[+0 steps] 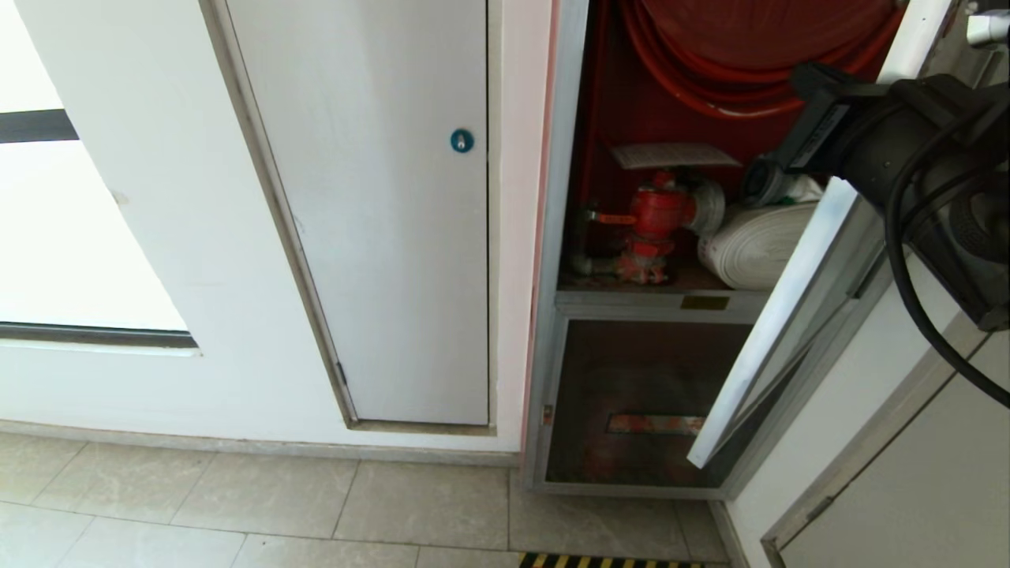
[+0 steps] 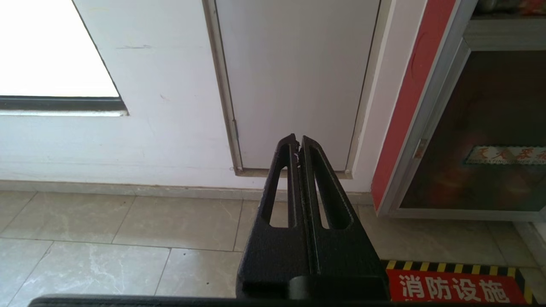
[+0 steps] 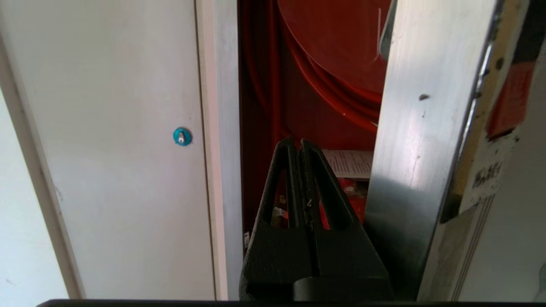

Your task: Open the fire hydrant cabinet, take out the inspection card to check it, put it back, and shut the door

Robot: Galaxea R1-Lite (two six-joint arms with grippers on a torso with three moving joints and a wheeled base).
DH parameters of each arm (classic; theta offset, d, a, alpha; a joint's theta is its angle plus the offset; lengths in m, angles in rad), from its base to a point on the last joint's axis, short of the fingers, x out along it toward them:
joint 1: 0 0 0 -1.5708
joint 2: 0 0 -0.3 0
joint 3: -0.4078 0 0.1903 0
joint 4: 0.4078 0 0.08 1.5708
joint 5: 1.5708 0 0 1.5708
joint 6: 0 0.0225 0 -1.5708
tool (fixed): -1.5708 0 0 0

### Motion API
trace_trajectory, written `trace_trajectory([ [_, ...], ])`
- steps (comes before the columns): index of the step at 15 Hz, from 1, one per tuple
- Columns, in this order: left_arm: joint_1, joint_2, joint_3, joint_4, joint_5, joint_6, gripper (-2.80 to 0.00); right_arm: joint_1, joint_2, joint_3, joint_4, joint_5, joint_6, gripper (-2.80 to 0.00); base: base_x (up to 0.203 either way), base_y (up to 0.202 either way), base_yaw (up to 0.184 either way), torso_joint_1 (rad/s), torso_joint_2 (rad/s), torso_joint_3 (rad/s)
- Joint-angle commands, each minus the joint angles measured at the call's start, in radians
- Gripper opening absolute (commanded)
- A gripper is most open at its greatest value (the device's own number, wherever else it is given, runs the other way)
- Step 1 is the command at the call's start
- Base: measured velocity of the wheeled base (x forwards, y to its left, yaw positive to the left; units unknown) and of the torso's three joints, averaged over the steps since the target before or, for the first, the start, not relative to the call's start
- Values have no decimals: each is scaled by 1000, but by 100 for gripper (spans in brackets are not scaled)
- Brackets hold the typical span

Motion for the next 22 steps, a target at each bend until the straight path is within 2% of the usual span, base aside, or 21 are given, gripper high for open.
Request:
trace_trajectory([
  [1,0,1,20,-2,0,0,-280,0,-27,3,-6,-9,-2,-280,0,0,0,0,0,0],
  [7,0,0,20,-1,0,0,-280,0,-68,29,-4,-52,-3,-280,0,0,0,0,0,0],
  [16,0,1,20,-1,0,0,-280,0,-97,61,-5,-75,-3,-280,0,0,0,0,0,0],
  [22,0,1,20,0,0,0,-280,0,-127,87,-5,-149,0,-280,0,0,0,0,0,0],
])
